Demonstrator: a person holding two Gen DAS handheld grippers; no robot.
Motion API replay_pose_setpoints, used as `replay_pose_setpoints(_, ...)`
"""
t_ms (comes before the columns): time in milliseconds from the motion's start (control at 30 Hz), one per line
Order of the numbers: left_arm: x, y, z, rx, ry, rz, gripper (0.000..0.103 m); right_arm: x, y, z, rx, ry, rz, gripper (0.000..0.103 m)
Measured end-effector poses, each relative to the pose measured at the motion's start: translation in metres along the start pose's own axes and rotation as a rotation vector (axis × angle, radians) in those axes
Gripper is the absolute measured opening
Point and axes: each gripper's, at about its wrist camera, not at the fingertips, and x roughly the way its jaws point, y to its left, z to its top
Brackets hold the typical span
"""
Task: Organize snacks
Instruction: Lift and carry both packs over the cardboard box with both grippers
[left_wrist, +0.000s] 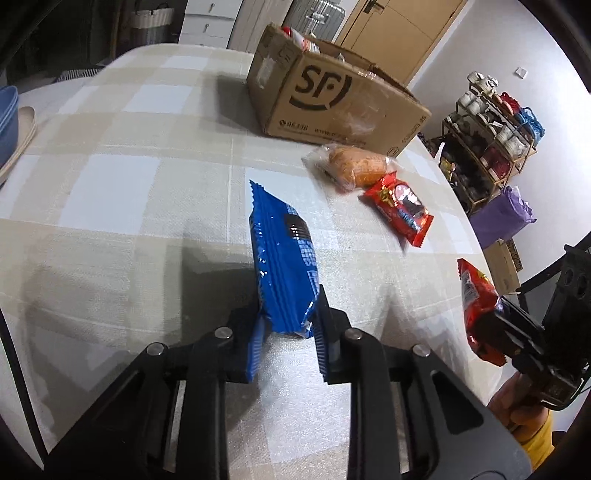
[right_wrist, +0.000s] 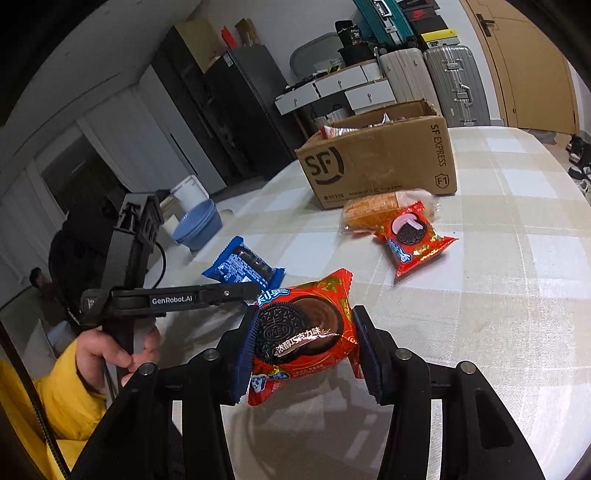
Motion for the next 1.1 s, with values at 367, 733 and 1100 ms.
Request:
replay_pose_setpoints(367, -0.046, -0.019, 0.003, 0.067, -0.101, -0.010, 0.020, -0.014, 0.022, 0.015, -0.019, -0.047, 0.011, 0.049)
replay_pose_setpoints(733, -0.087, -0.039, 0.010, 0.128, -0.187, -0.005, 0.020, -0.033, 0.036, 0.034, -0.019, -0.089, 0.010, 0.049)
replay_pose_setpoints(1100, -0.108, -0.047, 0.030, 0.160, -0.221, -0.048, 0.020, -0.032, 0.036, 0.058, -0.012, -0.114, 0.006, 0.049)
